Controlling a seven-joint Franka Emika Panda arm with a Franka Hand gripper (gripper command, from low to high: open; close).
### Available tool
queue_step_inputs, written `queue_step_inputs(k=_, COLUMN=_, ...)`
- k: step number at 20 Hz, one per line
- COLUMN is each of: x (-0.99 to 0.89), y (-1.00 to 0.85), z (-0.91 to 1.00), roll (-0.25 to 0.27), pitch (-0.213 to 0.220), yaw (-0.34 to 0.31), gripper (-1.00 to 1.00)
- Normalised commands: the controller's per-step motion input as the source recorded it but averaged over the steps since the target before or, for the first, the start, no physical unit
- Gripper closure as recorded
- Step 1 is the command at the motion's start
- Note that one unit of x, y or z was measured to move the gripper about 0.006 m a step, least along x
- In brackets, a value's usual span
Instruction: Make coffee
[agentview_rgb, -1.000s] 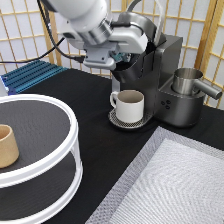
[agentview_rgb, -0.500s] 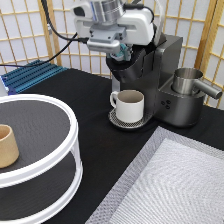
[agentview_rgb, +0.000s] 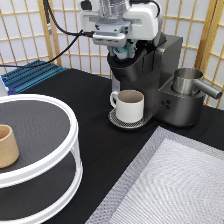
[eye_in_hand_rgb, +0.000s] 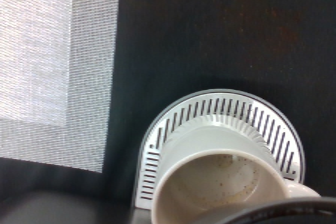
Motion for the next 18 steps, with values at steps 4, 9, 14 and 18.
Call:
queue_step_inputs(k=4, x=-0.34, y=-0.16, z=0.00, roll=0.041, pitch=-0.194, yaw=0.000, gripper=-1.00)
queue_step_inputs(k=9, x=-0.36, y=-0.72, z=0.00, roll=0.057, pitch=-0.185, yaw=0.000, gripper=-1.00)
queue_step_inputs(k=14, x=-0.41, y=-0.80, z=0.35, roll=0.001, pitch=-0.111, yaw=0.003, gripper=-1.00)
queue_step_inputs(k=18, x=-0.40, y=0.23, z=1.00, roll=-0.038, pitch=-0.088, yaw=0.019, gripper=-1.00)
